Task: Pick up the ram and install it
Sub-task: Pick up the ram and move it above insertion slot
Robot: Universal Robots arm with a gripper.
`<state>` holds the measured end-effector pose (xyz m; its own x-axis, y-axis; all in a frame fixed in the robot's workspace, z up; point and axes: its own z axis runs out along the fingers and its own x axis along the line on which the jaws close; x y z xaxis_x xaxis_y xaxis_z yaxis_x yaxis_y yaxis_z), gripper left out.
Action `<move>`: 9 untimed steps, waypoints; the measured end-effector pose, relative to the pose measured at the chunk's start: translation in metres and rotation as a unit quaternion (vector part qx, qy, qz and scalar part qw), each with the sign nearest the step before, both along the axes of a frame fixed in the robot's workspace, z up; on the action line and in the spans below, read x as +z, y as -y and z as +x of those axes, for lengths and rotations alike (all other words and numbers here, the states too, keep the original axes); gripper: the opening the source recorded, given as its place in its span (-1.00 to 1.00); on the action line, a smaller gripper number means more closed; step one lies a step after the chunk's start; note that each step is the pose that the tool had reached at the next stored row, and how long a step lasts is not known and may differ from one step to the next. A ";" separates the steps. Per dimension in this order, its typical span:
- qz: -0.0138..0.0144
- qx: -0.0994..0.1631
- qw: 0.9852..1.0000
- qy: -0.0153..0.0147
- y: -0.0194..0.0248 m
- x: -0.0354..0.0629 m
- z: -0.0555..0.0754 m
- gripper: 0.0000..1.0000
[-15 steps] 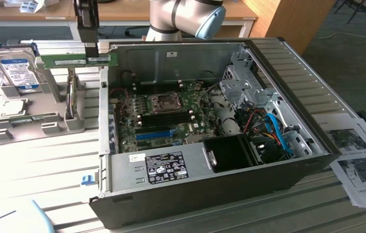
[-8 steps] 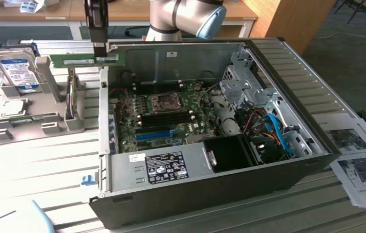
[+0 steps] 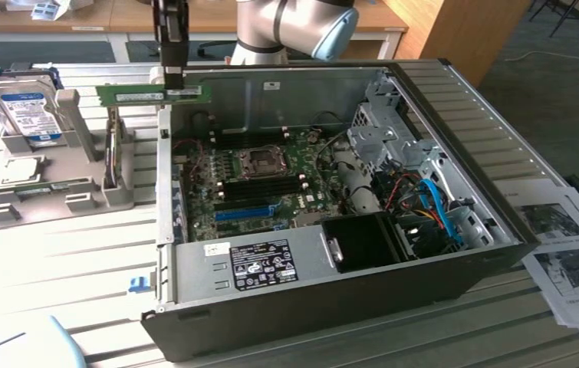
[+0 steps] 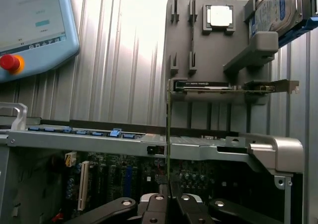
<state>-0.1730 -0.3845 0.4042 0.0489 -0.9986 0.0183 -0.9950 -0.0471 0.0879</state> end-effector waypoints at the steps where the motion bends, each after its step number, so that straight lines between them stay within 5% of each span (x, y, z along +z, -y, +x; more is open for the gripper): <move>1: 0.000 0.000 1.000 0.000 0.0000 0.0000 0.003 -0.78; 9: 0.000 0.000 1.000 -0.002 0.0000 0.0001 0.022 -0.78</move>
<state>-0.1506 -0.3845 0.4042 0.0487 -0.9986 0.0181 -0.9946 -0.0469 0.0925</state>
